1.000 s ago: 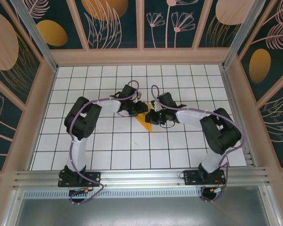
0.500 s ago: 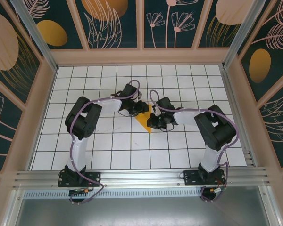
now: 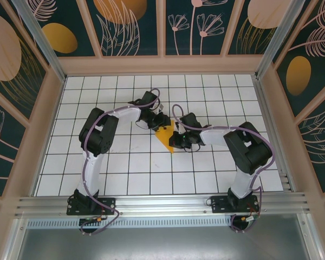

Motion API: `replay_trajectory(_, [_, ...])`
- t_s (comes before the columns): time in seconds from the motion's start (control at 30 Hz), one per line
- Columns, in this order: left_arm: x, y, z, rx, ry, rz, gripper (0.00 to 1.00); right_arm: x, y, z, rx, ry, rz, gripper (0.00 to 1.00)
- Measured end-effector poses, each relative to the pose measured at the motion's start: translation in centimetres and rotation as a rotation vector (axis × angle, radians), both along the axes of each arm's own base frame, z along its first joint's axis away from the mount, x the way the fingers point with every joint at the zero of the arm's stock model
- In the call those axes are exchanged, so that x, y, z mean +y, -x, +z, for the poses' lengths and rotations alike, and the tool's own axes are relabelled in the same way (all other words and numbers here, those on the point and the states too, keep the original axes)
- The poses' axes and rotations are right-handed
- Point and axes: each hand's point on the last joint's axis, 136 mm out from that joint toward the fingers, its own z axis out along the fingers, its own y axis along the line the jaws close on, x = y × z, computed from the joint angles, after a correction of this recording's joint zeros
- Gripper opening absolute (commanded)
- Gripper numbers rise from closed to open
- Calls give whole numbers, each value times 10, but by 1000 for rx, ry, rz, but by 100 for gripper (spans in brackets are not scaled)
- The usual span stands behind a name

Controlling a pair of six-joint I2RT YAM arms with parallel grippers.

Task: Fold a paper plane with a square sheet of paper (fold left side to right side)
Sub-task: Fourth fold the wing at the center of the table.

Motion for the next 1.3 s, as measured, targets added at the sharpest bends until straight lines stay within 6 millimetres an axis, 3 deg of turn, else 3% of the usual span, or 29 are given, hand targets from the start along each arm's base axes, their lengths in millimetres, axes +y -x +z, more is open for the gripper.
replay_trajectory(0.1, [1,-10,1,-3,9,7,38,0,0,0,-4,0,-1,4])
replay_trajectory(0.37, [22,-67,3,-96,-6,85,37,0,0,0,-10,0,-1,4])
replay_trajectory(0.67, [41,-77,14,-176,-48,107,38,-1,1,0,-11,3,-1,0])
replay_trajectory(0.83, [59,-57,62,-254,-21,128,37,-1,1,0,-12,3,-1,0])
replay_trajectory(0.97, [52,-28,94,-311,44,91,36,-1,1,0,-13,4,-2,0])
replay_trajectory(1.03, [39,-11,92,-304,67,54,35,-1,1,0,-13,4,-2,0])
replay_trajectory(1.2, [7,39,57,-198,80,-34,34,-1,1,0,-13,5,-2,0])
replay_trajectory(1.3, [-3,53,42,-152,86,-54,33,-1,1,0,-13,5,-2,0])
